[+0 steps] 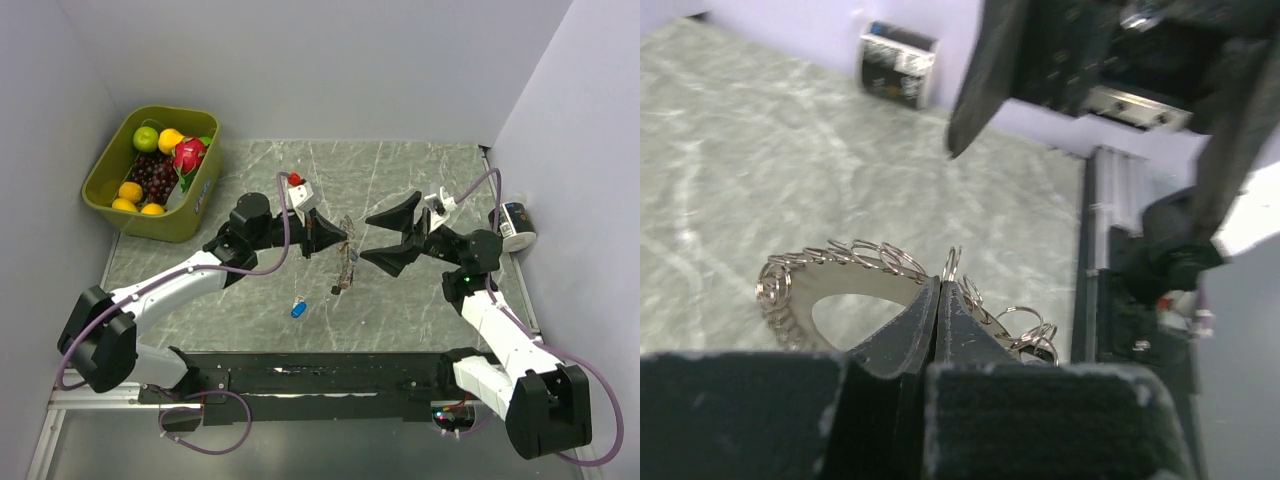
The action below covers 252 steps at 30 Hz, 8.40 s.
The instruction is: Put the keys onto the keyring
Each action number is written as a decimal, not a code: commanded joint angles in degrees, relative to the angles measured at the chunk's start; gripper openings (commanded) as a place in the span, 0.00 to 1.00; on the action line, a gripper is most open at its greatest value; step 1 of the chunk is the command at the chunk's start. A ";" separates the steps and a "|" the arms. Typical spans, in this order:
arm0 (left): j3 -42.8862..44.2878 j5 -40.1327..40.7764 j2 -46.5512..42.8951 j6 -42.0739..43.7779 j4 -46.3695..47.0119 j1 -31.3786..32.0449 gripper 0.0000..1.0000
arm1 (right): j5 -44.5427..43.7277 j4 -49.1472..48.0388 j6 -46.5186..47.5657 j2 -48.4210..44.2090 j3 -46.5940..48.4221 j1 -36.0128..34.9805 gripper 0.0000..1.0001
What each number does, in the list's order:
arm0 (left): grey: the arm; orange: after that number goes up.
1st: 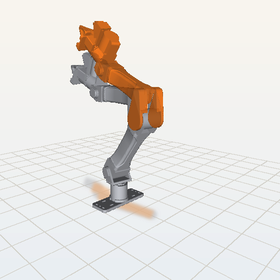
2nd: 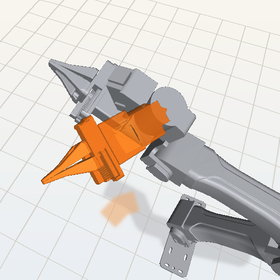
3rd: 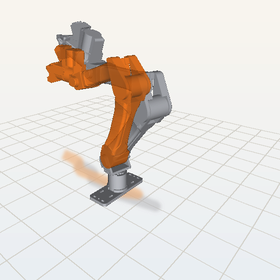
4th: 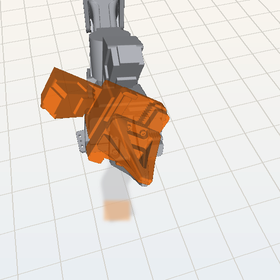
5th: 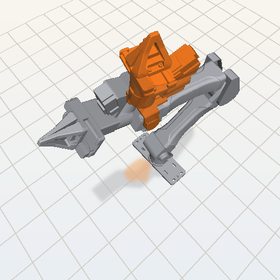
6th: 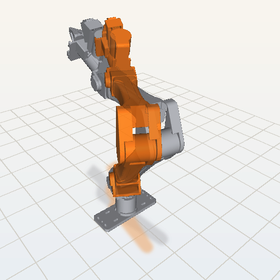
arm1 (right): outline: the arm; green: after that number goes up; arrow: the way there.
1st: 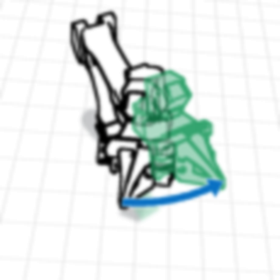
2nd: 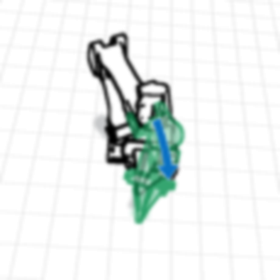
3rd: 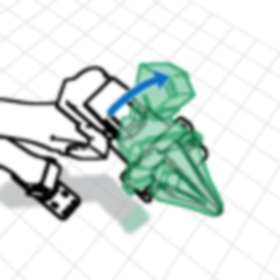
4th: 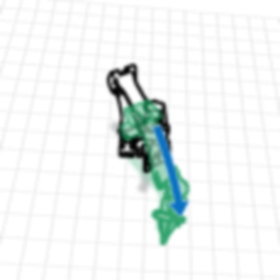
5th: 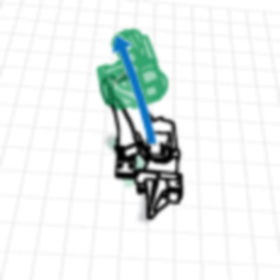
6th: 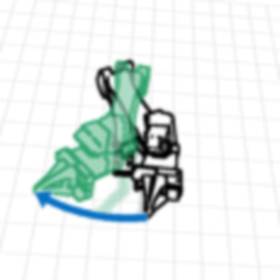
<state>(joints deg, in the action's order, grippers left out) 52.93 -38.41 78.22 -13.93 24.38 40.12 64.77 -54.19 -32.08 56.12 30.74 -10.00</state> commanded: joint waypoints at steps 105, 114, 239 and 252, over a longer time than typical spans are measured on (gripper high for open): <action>-25.59 39.90 -52.46 12.53 -0.56 -11.55 0.01 | -64.25 69.66 19.68 45.65 33.33 -47.13 0.58; -25.95 40.34 -52.46 12.26 -0.21 -11.55 0.01 | -62.32 70.28 19.07 49.26 34.65 -47.48 0.45; -26.56 37.80 -47.54 12.18 -0.91 -11.47 0.01 | -54.58 68.35 15.29 47.33 31.31 -32.89 0.02; -25.51 34.99 -45.35 11.47 -2.23 -11.47 0.01 | -48.79 64.39 26.44 36.97 26.39 -31.40 0.00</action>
<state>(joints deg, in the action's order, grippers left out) 24.38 -1.21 32.12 -2.20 18.92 28.84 12.84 13.21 -10.61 99.39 58.04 -42.50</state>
